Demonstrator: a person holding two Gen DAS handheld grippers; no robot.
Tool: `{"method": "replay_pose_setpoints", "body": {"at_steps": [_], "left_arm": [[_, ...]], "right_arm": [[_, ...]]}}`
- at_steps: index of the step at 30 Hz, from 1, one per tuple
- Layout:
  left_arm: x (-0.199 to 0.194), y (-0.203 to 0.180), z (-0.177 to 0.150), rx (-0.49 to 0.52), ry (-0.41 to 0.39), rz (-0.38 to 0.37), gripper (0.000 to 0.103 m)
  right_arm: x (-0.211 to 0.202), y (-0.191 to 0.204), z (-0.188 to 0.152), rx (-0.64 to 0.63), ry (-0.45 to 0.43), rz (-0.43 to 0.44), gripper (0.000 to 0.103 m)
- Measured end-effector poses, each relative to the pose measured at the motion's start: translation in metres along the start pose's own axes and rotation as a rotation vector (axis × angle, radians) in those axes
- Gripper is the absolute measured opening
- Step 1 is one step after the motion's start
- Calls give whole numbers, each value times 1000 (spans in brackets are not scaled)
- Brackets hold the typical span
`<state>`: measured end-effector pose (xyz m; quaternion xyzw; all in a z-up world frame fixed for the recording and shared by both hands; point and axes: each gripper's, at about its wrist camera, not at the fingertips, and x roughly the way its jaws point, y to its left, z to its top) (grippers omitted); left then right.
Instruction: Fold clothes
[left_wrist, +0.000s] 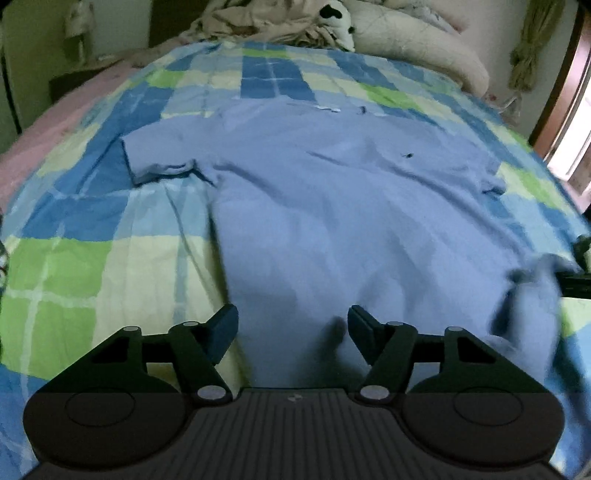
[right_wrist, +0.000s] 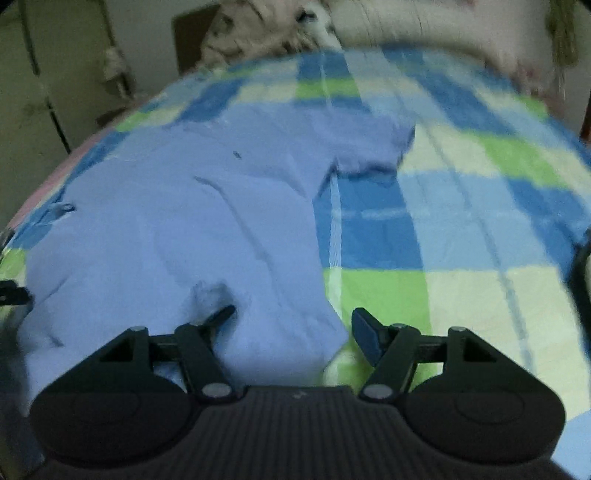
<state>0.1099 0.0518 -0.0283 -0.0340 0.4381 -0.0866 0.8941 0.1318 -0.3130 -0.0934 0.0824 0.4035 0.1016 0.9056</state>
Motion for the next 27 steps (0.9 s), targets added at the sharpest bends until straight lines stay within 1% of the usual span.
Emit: {"method": "replay_pose_setpoints", "body": {"at_steps": [1, 3, 5, 7, 10, 12, 15, 19, 21, 24, 25, 27], "left_arm": [[0, 0, -1, 2, 0, 0, 81], [-13, -11, -21, 39, 11, -8, 83], [-21, -14, -33, 47, 16, -17, 84], [-33, -19, -49, 64, 38, -29, 85], [-38, -26, -63, 93, 63, -13, 85], [-34, -28, -69, 106, 78, 5, 85], [-24, -37, -75, 176, 77, 30, 85], [-16, -49, -79, 288, 87, 59, 85], [-26, -51, -76, 294, 79, -6, 85], [-35, -52, -78, 318, 109, -65, 85], [-34, -54, -82, 348, 116, -49, 85], [-29, -55, -87, 377, 127, -25, 85]], "right_arm": [[8, -2, 2, 23, 25, 7, 68], [21, -6, 4, 60, 59, 10, 69], [24, -5, 6, 62, 68, 7, 70], [24, -5, 7, 50, 76, 8, 70], [21, -7, 8, 46, 82, 18, 70], [18, -9, 9, 54, 85, 16, 70], [14, -10, 12, 59, 73, 22, 70], [19, -16, 13, 78, 94, 31, 70], [19, -16, 14, 73, 92, 31, 70], [20, -16, 14, 66, 90, 31, 70], [20, -16, 14, 68, 91, 31, 70], [21, -17, 12, 75, 88, 29, 70]]}}
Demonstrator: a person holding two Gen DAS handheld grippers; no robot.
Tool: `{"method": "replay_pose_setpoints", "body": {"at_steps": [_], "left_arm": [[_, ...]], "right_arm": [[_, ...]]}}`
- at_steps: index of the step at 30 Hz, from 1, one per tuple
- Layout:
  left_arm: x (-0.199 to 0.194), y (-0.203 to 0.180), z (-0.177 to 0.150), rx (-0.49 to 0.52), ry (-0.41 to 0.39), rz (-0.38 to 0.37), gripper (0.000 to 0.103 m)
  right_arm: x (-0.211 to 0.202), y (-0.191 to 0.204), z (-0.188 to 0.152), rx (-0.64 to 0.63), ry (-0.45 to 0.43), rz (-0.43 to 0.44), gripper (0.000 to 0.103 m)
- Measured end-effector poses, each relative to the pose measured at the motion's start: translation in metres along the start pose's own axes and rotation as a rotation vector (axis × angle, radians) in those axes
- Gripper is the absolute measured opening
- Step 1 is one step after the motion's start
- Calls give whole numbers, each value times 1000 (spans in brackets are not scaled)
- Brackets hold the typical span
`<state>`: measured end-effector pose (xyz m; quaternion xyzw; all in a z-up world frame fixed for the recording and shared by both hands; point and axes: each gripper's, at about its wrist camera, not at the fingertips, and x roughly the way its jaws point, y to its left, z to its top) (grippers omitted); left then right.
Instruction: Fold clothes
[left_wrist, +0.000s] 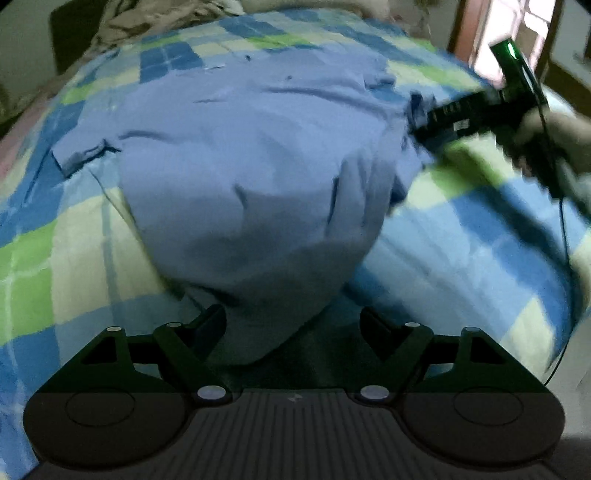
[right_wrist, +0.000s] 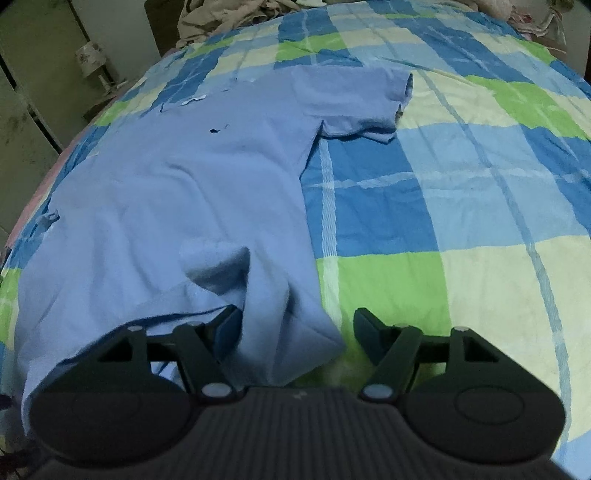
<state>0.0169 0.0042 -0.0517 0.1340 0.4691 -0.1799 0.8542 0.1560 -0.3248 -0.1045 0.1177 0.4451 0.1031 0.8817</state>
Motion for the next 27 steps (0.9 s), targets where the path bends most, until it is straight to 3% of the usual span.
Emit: {"method": "replay_pose_setpoints", "body": {"at_steps": [3, 4, 5, 7, 12, 15, 18, 22, 24, 27], "left_arm": [[19, -2, -2, 50, 7, 93, 82], [19, 2, 1, 33, -2, 104, 75], [20, 6, 3, 15, -10, 113, 55], [16, 21, 10, -82, -18, 87, 26], [3, 80, 42, -332, -102, -69, 21], [12, 109, 59, -447, -116, -108, 21], [33, 127, 66, -516, -79, -107, 23], [33, 125, 60, -521, -75, -79, 65], [24, 119, 52, -509, -73, -71, 67], [13, 111, 38, -497, -67, -44, 78]], "right_arm": [[0, 1, -2, 2, -7, -4, 70], [1, 1, -3, 1, -7, -5, 70], [0, 1, -3, 0, -8, -6, 70], [0, 1, -3, -1, -8, -7, 70], [-6, 1, -1, -3, -24, 5, 70], [-7, 0, 2, 5, -34, 14, 70], [-5, 2, 3, 6, -32, 5, 70], [-8, 2, 1, 22, -38, 4, 70], [-12, 0, -1, 32, -41, 5, 70], [-17, 1, -2, 21, -45, 3, 70]]}}
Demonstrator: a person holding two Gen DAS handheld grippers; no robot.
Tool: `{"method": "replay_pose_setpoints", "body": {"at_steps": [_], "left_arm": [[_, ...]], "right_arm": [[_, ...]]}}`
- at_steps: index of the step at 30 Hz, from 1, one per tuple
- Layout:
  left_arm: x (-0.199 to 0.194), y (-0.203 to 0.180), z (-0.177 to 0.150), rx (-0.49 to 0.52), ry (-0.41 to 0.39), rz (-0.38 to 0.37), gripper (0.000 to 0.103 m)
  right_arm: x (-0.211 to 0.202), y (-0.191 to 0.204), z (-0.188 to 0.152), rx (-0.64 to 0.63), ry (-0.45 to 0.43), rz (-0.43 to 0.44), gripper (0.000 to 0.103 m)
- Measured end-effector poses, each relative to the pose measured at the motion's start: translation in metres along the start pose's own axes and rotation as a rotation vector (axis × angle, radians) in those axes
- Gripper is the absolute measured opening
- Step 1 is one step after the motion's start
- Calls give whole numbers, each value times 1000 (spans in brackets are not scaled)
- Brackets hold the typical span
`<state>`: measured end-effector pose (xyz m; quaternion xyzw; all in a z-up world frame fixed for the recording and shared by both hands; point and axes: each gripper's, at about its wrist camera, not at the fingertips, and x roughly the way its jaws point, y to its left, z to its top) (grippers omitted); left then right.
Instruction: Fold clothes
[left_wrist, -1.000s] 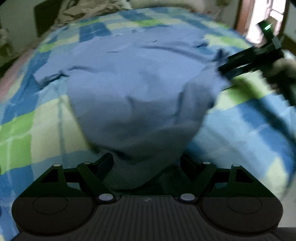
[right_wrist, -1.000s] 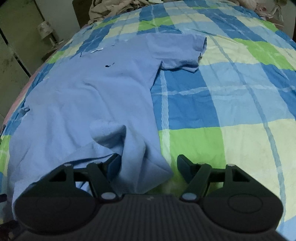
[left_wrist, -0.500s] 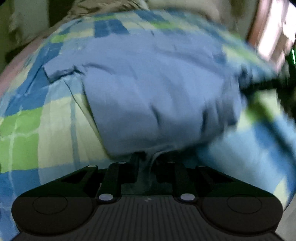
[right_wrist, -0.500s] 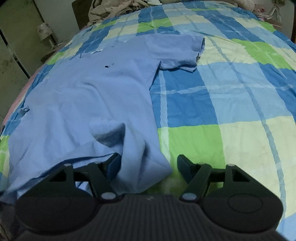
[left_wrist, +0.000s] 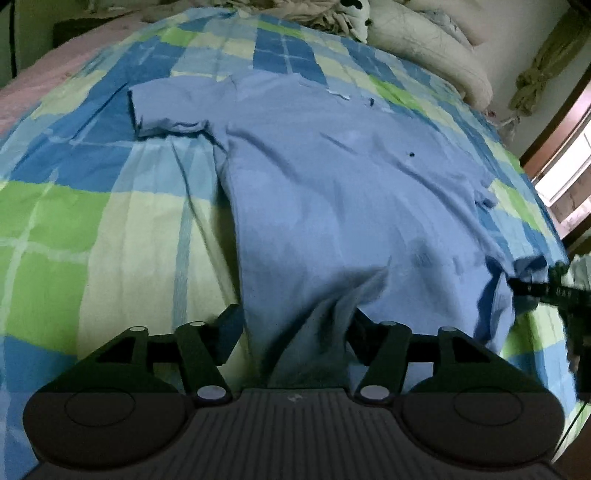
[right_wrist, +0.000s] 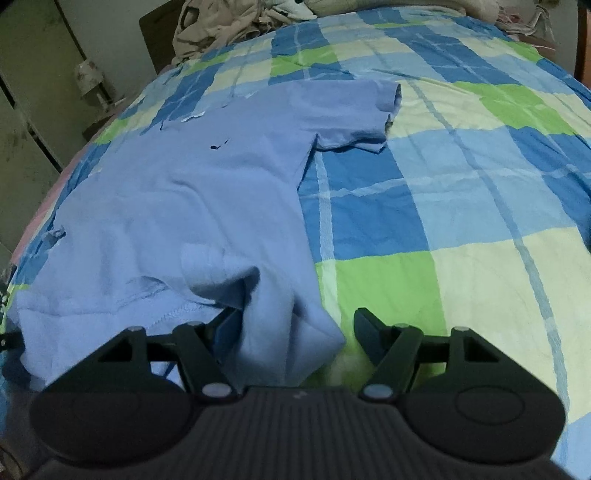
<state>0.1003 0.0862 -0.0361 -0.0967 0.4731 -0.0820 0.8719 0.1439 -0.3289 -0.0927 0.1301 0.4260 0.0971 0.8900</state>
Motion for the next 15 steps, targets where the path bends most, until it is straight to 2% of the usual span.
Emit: {"method": "replay_pose_setpoints", "body": {"at_steps": [9, 14, 15], "left_arm": [[-6, 6, -36, -76, 32, 27, 78], [6, 16, -38, -164, 49, 5, 66], [7, 19, -37, -193, 43, -6, 60]], "right_arm": [[-15, 3, -3, 3, -12, -14, 70], [-27, 8, 2, 30, -16, -27, 70], [-29, 11, 5, 31, -20, -30, 70]]}}
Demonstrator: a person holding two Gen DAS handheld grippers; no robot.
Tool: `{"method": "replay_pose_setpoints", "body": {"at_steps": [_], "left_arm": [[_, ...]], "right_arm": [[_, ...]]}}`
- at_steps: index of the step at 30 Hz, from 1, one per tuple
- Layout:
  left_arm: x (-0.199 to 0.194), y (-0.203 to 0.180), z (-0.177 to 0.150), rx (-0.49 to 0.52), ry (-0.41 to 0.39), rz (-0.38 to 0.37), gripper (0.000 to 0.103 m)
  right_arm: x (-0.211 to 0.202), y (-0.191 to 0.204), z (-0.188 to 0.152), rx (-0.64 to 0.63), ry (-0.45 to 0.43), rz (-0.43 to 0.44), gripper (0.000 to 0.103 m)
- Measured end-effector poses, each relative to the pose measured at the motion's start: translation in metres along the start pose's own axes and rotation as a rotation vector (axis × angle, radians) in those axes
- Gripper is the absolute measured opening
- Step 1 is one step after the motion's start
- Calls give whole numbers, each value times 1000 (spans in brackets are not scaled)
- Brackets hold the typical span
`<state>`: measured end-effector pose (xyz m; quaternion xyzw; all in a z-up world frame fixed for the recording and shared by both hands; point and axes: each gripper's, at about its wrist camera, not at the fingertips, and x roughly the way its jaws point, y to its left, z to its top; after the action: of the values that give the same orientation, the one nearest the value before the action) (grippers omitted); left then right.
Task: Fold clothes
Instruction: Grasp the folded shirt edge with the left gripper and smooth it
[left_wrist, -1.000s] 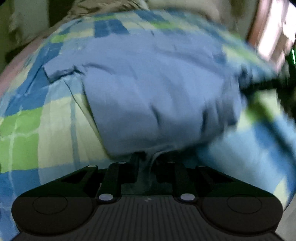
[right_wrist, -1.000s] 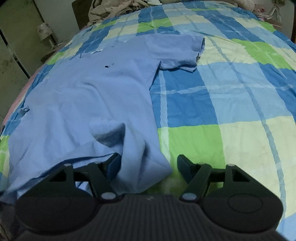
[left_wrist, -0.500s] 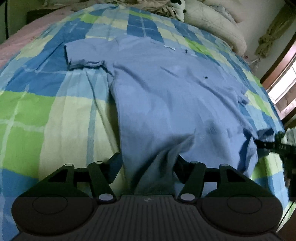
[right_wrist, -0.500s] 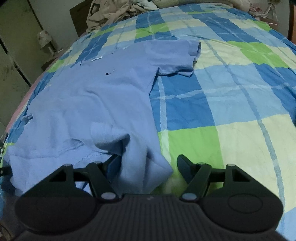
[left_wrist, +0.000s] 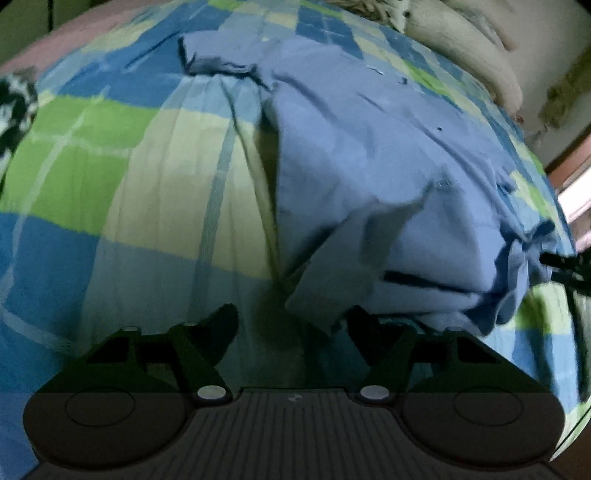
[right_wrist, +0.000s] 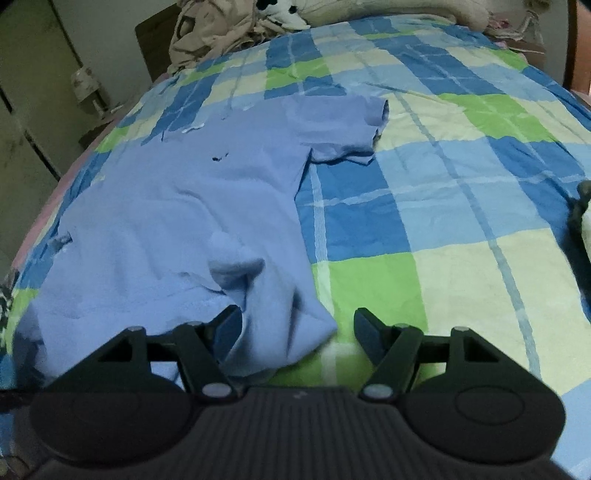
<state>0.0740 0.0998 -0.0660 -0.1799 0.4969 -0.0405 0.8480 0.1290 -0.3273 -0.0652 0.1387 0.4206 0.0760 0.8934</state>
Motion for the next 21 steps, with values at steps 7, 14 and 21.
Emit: {"method": "replay_pose_setpoints", "body": {"at_steps": [7, 14, 21], "left_arm": [[-11, 7, 7, -129, -15, -30, 7], [-57, 5, 29, -106, -85, -56, 4], [-67, -1, 41, -28, -11, -19, 4]], "right_arm": [[-4, 24, 13, -27, -7, 2, 69], [-39, 26, 7, -16, -75, 21, 62], [-7, 40, 1, -2, 30, 92, 58]]}}
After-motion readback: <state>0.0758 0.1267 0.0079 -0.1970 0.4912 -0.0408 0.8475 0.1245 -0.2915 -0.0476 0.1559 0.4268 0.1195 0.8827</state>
